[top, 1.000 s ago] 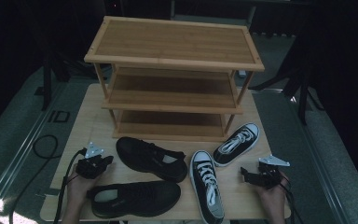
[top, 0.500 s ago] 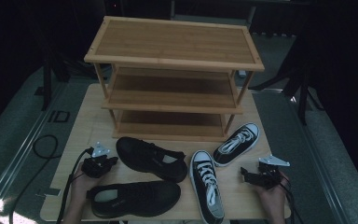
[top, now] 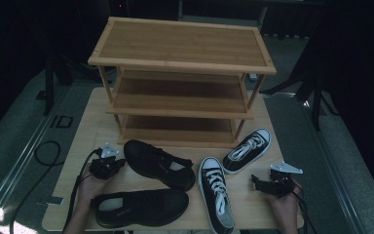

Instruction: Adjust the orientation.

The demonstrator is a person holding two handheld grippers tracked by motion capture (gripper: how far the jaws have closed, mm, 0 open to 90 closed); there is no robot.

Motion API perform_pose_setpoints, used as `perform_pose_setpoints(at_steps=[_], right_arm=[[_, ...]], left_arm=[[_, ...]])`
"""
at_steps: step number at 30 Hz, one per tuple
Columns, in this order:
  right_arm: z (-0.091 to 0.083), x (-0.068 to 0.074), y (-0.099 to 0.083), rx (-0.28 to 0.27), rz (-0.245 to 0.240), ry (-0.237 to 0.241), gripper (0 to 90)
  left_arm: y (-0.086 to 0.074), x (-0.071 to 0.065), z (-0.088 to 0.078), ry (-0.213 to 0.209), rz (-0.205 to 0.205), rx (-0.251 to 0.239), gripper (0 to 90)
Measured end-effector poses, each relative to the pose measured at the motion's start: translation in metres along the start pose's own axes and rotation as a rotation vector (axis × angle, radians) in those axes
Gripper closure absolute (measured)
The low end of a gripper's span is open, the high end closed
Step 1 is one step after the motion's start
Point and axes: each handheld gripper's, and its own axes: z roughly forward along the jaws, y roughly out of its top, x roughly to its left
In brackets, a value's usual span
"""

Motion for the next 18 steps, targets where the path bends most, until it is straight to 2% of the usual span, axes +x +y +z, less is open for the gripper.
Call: perform_pose_setpoints(at_steps=[9, 18], right_arm=[[0.000, 0.000, 0.000, 0.000, 0.000, 0.000, 13.9], [0.000, 0.000, 0.000, 0.000, 0.000, 0.000, 13.9]], left_arm=[[0.009, 0.009, 0.008, 0.003, -0.021, 0.003, 90.0], [0.032, 0.009, 0.024, -0.007, 0.009, 0.014, 90.0]])
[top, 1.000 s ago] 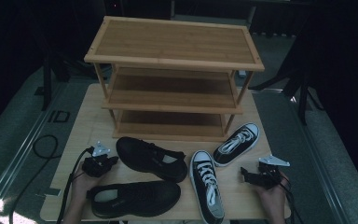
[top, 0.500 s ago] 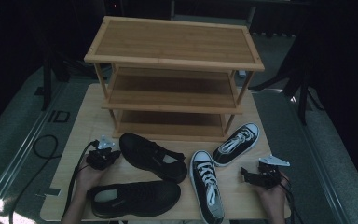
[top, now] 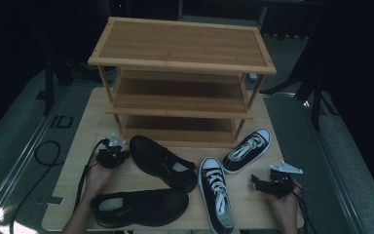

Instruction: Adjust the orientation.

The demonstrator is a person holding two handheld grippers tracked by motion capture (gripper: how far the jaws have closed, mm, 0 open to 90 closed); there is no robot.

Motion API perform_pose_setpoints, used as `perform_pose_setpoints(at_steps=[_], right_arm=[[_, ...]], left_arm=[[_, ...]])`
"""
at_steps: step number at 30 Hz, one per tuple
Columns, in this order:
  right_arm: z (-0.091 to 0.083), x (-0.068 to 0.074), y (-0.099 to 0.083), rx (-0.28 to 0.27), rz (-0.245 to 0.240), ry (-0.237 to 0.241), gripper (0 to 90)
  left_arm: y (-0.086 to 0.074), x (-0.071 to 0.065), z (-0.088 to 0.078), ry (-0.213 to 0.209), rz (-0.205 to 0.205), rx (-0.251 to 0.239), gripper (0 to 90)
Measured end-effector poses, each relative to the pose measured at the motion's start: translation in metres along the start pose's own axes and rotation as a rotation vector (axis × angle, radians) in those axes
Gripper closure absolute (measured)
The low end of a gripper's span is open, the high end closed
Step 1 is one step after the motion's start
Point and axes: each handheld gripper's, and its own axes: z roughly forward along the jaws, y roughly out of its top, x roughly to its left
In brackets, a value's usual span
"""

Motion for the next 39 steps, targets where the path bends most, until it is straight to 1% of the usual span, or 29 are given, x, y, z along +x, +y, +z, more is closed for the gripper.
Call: perform_pose_setpoints(at_steps=[1, 3, 6, 8, 12, 14, 16, 20, 23, 27, 28, 29, 30, 32, 36, 39], right_arm=[[0.000, 0.000, 0.000, 0.000, 0.000, 0.000, 13.9], [0.000, 0.000, 0.000, 0.000, 0.000, 0.000, 13.9], [0.000, 0.000, 0.000, 0.000, 0.000, 0.000, 13.8], [0.000, 0.000, 0.000, 0.000, 0.000, 0.000, 13.9], [0.000, 0.000, 0.000, 0.000, 0.000, 0.000, 13.9], [0.000, 0.000, 0.000, 0.000, 0.000, 0.000, 13.8], [0.000, 0.000, 0.000, 0.000, 0.000, 0.000, 13.9], [0.000, 0.000, 0.000, 0.000, 0.000, 0.000, 13.9], [0.000, 0.000, 0.000, 0.000, 0.000, 0.000, 13.9], [0.000, 0.000, 0.000, 0.000, 0.000, 0.001, 13.9], [0.000, 0.000, 0.000, 0.000, -0.001, 0.001, 13.9], [0.000, 0.000, 0.000, 0.000, -0.001, 0.001, 13.9], [0.000, 0.000, 0.000, 0.000, -0.001, 0.001, 13.9], [0.000, 0.000, 0.000, 0.000, -0.001, 0.001, 13.9], [0.000, 0.000, 0.000, 0.001, -0.001, 0.002, 13.8], [0.000, 0.000, 0.000, 0.001, -0.001, 0.002, 13.9]], left_arm=[[0.003, 0.000, 0.002, -0.001, 0.000, 0.002, 90.0], [0.007, 0.000, 0.006, 0.003, 0.014, 0.012, 90.0], [0.011, 0.001, 0.008, 0.007, 0.012, 0.006, 90.0], [0.015, 0.001, 0.011, 0.004, 0.008, 0.010, 90.0], [0.019, 0.003, 0.014, -0.010, 0.022, 0.025, 90.0], [0.018, 0.004, 0.013, -0.013, 0.022, 0.024, 89.9], [0.015, 0.004, 0.010, -0.019, 0.013, 0.014, 89.7], [0.005, -0.001, 0.003, -0.040, 0.009, -0.006, 89.2], [-0.001, -0.007, -0.002, -0.055, 0.039, -0.002, 88.5], [-0.004, -0.020, -0.004, -0.068, 0.108, 0.023, 88.1], [-0.004, -0.022, -0.004, -0.071, 0.120, 0.025, 88.2], [-0.004, -0.024, -0.003, -0.071, 0.130, 0.025, 88.2], [-0.002, -0.026, -0.003, -0.061, 0.140, 0.031, 88.9], [-0.001, -0.025, -0.002, -0.060, 0.142, 0.033, 88.8], [0.006, -0.022, -0.001, -0.047, 0.123, 0.036, 89.6], [0.013, -0.021, 0.004, -0.042, 0.135, 0.047, 89.8]])
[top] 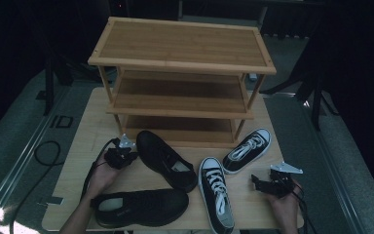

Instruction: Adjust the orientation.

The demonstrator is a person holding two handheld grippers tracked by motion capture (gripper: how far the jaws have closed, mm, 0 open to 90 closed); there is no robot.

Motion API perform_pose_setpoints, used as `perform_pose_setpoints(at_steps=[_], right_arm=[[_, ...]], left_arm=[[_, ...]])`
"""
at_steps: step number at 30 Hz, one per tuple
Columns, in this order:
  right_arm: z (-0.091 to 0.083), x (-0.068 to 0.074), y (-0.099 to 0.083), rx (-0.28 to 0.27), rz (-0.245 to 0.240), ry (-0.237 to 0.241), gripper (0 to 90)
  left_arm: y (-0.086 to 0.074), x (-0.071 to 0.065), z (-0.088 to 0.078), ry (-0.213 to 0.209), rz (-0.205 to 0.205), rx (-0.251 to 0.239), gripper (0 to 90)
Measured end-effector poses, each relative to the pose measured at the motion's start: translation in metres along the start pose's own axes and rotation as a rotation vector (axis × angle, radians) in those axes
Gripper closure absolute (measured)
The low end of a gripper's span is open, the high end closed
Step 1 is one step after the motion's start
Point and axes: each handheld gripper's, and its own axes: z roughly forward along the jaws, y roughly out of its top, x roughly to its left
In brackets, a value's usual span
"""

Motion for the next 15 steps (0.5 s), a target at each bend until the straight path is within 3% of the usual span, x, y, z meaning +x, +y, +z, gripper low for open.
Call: perform_pose_setpoints(at_steps=[4, 7, 15], right_arm=[[0.000, 0.000, 0.000, 0.000, 0.000, 0.000, 13.9], [0.000, 0.000, 0.000, 0.000, 0.000, 0.000, 13.9], [0.000, 0.000, 0.000, 0.000, 0.000, 0.000, 13.9]], left_arm=[[0.010, 0.002, 0.007, -0.002, 0.011, 0.011, 89.9], [0.017, 0.002, 0.009, -0.005, 0.042, 0.009, 89.9], [0.033, 0.002, 0.018, -0.017, 0.059, 0.005, 90.0]])
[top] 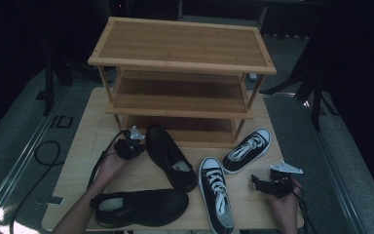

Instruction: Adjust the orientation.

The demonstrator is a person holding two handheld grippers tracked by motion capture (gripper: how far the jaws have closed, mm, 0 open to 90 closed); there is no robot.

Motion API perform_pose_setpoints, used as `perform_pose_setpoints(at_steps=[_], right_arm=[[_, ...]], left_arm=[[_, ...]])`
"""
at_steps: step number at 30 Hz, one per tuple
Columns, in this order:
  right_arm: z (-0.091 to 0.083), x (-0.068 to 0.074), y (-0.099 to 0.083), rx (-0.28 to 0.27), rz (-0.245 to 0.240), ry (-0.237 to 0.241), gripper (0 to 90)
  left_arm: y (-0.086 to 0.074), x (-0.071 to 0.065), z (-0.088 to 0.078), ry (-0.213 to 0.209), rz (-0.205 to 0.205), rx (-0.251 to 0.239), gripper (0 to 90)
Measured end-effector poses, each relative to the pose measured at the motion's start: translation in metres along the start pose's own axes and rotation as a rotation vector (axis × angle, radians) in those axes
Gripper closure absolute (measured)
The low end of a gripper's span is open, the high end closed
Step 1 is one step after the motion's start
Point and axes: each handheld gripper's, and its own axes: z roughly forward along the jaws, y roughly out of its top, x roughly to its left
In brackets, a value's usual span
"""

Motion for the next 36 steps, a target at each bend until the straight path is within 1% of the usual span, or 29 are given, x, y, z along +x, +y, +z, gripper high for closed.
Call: perform_pose_setpoints(at_steps=[1, 3, 5, 7, 10, 13, 15, 16, 17, 19, 20, 21, 22, 24, 25, 26, 27, 28, 30, 33, 34, 36], right_arm=[[0.000, 0.000, 0.000, 0.000, 0.000, 0.000, 13.9], [0.000, 0.000, 0.000, 0.000, 0.000, 0.000, 13.9], [0.000, 0.000, 0.000, 0.000, 0.000, 0.000, 13.9], [0.000, 0.000, 0.000, 0.000, 0.000, 0.000, 13.8], [0.000, 0.000, 0.000, 0.000, 0.000, 0.000, 13.9], [0.000, 0.000, 0.000, 0.000, 0.000, 0.000, 13.9], [0.000, 0.000, 0.000, 0.000, 0.000, 0.000, 13.9], [0.000, 0.000, 0.000, 0.000, 0.000, 0.000, 13.9], [0.000, 0.000, 0.000, 0.000, 0.000, 0.000, 13.9], [0.000, 0.000, 0.000, 0.000, 0.000, 0.000, 13.9], [0.000, 0.000, 0.000, 0.000, 0.000, 0.000, 13.9], [0.000, 0.000, 0.000, 0.000, 0.000, 0.000, 13.9], [0.000, 0.000, 0.000, 0.000, 0.000, 0.000, 13.9], [0.000, 0.000, 0.000, 0.000, 0.000, 0.000, 13.9], [0.000, 0.000, 0.000, 0.000, 0.000, 0.000, 13.9], [0.000, 0.000, 0.000, 0.000, 0.000, 0.000, 13.9], [0.000, 0.000, 0.000, 0.000, 0.000, 0.000, 13.9], [0.000, 0.000, 0.000, 0.000, 0.000, 0.000, 13.9], [0.000, 0.000, 0.000, 0.000, 0.000, 0.000, 13.9], [0.000, 0.000, 0.000, 0.000, 0.001, 0.000, 13.9], [0.000, 0.000, 0.000, 0.000, 0.000, 0.001, 13.9], [0.000, 0.000, 0.000, 0.000, 0.000, 0.001, 13.9]], left_arm=[[0.001, -0.001, 0.001, -0.004, -0.004, -0.006, 90.0], [0.005, -0.003, 0.001, -0.009, 0.021, -0.005, 90.0], [0.009, -0.006, 0.002, -0.001, 0.054, 0.009, 90.0], [0.012, -0.008, 0.003, -0.008, 0.072, 0.007, 90.0], [0.013, -0.009, 0.005, -0.026, 0.074, -0.004, 90.0], [0.013, -0.009, 0.005, -0.059, 0.071, -0.019, 89.9], [0.013, -0.009, 0.005, -0.064, 0.073, -0.019, 89.9], [0.013, -0.008, 0.003, -0.081, 0.073, -0.030, 89.9], [0.013, -0.008, 0.001, -0.087, 0.075, -0.038, 89.1], [0.015, -0.009, -0.004, -0.092, 0.081, -0.048, 88.8], [0.017, -0.012, -0.013, -0.087, 0.094, -0.051, 88.7], [0.018, -0.013, -0.017, -0.088, 0.101, -0.062, 88.3], [0.018, -0.013, -0.017, -0.088, 0.101, -0.062, 87.7], [0.020, -0.017, -0.027, -0.087, 0.134, -0.067, 86.3], [0.022, -0.019, -0.032, -0.085, 0.149, -0.070, 81.6], [0.023, -0.021, -0.038, -0.083, 0.161, -0.076, 81.6], [0.025, -0.022, -0.043, -0.085, 0.164, -0.077, 76.0], [0.026, -0.024, -0.048, -0.085, 0.168, -0.081, 76.0], [0.029, -0.026, -0.057, -0.089, 0.159, -0.080, 69.2], [0.032, -0.029, -0.068, -0.097, 0.143, -0.072, 63.5], [0.033, -0.030, -0.073, -0.089, 0.130, -0.070, 63.0], [0.034, -0.032, -0.078, -0.094, 0.116, -0.075, 62.2]])
